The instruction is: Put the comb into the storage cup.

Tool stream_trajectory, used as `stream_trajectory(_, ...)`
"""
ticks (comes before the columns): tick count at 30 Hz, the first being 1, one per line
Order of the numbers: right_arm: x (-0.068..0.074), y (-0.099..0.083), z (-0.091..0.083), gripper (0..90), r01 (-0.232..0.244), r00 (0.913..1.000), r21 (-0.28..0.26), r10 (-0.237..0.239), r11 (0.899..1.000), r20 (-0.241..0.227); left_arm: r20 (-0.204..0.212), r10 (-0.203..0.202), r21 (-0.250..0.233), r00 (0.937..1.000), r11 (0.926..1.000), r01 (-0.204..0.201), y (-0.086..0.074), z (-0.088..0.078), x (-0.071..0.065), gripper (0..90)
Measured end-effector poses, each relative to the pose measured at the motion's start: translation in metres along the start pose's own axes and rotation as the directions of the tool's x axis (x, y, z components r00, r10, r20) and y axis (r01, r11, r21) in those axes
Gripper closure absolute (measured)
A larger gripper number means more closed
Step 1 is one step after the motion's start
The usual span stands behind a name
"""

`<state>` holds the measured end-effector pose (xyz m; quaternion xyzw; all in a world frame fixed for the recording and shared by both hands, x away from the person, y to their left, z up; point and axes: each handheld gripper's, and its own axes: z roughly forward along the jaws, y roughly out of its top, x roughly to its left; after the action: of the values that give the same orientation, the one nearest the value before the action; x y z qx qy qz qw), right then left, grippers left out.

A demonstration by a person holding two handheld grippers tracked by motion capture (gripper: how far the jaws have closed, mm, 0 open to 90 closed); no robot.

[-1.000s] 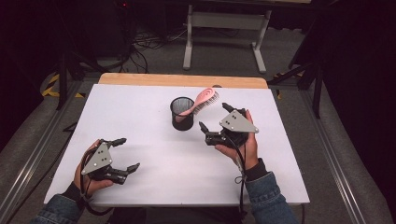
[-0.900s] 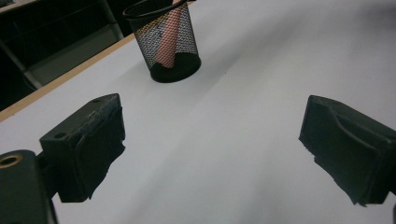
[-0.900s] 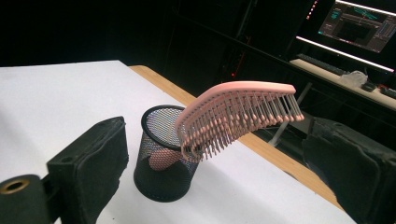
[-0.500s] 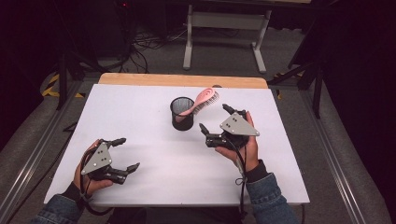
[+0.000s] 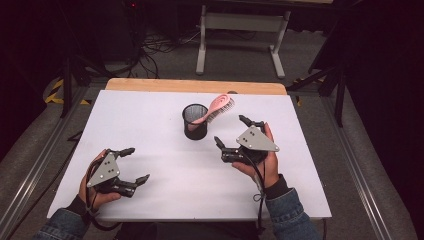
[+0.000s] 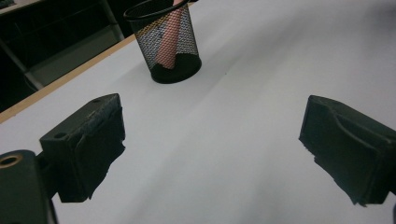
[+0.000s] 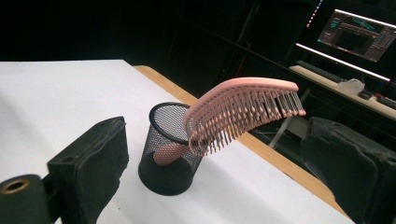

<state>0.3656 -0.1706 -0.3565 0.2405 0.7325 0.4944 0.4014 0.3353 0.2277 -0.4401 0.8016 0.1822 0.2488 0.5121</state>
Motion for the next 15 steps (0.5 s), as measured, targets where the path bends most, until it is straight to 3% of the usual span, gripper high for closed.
stream_trajectory(5, 0.0, -0.002, -0.003, 7.6, 0.005, 1.0, -0.001, -0.005, 1.0, -0.001, 0.0, 0.0, -0.002, 1.0, 1.0, 0.0, 0.0, 0.0, 0.0, 7.7)
stream_trajectory(8, -0.001, -0.003, -0.006, 7.7, -0.016, 0.9998, -0.007, 0.016, 1.0, -0.013, 0.001, -0.002, 0.001, 1.0, 1.0, 0.002, 0.0, 0.0, 0.0, 7.7)
stream_trajectory(15, 0.002, -0.006, -0.011, 7.7, 0.016, 0.9999, -0.011, -0.016, 1.0, -0.006, 0.0, -0.001, 0.001, 1.0, 1.0, 0.001, 0.0, 0.0, 0.0, 7.7)
